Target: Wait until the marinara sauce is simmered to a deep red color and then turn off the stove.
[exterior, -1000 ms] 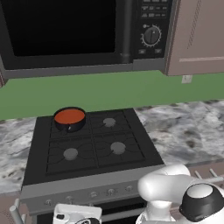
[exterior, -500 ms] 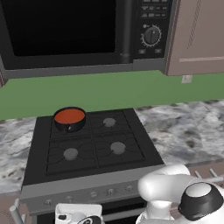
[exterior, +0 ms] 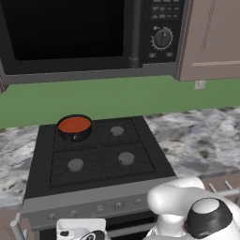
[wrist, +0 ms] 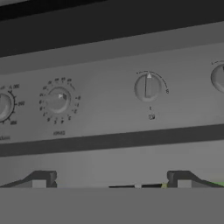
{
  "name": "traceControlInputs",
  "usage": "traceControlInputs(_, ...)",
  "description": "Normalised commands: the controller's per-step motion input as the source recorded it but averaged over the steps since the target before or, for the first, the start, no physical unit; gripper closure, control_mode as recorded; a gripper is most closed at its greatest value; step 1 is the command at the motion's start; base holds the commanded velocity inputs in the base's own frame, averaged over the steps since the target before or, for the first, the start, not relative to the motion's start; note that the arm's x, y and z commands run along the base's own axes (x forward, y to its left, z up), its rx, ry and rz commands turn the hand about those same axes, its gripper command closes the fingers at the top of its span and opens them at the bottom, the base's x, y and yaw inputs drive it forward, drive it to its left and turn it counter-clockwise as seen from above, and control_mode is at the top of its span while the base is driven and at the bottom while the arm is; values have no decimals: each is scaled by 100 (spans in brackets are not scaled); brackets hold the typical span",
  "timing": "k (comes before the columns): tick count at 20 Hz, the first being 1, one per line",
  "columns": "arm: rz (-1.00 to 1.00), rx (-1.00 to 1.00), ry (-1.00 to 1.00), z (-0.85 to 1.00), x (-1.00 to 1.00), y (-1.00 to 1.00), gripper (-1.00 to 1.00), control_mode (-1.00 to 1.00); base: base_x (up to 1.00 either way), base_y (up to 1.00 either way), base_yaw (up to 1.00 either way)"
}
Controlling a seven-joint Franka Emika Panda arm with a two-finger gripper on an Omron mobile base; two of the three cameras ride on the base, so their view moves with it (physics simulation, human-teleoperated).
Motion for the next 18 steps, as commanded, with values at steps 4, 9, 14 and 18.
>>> traceControlInputs(4,2,0,-4,-14,7,5,-100,-100,0,0,0)
traceControlInputs(9,0,0,-2,-10,8,1,-100,-100,0,0,0)
traceControlInputs(14,0,0,0,-7,8,3,-100,-100,0,0,0)
traceControlInputs(18,0,0,0,-1,10,7,-100,-100,0,0,0)
